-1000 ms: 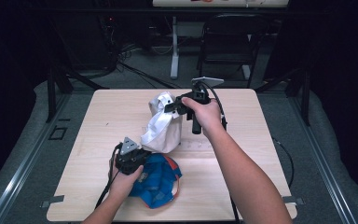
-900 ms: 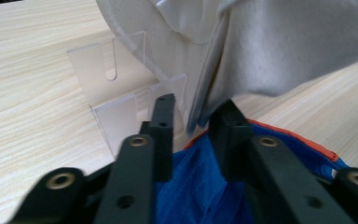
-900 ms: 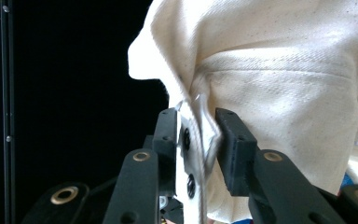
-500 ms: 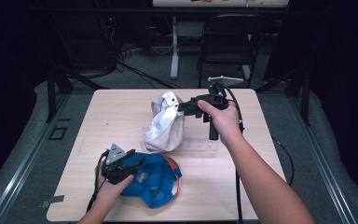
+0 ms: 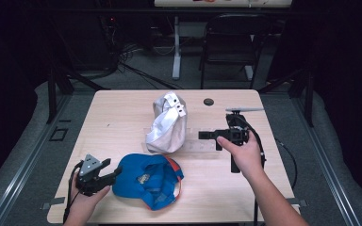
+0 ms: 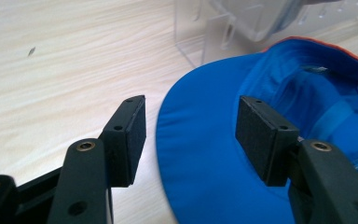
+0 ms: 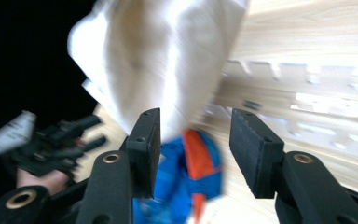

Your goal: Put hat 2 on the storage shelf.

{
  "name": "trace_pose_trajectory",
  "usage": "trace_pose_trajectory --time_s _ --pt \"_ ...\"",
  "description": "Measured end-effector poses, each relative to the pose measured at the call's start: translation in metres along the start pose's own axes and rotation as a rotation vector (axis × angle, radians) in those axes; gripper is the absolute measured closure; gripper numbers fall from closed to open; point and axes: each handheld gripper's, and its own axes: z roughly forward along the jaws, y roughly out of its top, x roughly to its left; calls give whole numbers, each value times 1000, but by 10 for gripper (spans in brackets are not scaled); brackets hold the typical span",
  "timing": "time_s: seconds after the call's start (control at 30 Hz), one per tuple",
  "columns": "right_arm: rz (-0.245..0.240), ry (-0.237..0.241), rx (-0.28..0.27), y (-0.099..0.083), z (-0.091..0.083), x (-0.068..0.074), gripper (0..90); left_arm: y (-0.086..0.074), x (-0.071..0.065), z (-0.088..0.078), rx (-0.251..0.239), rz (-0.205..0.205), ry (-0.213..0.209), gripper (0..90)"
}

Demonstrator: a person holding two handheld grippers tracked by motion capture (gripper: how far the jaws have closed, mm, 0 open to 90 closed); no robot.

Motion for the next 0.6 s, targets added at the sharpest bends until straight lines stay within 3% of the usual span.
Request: trace_pose_trajectory --time_s 0.3,0.47,0.6 --pt "-66 -47 22 -47 15 -7 524 -10 12 3 -10 -69 15 437" --pt "-57 -33 31 -65 24 -10 540 -12 10 4 14 -48 -3 439" --pt "-54 -11 66 -91 38 -15 555 -13 6 6 27 -23 -10 437"
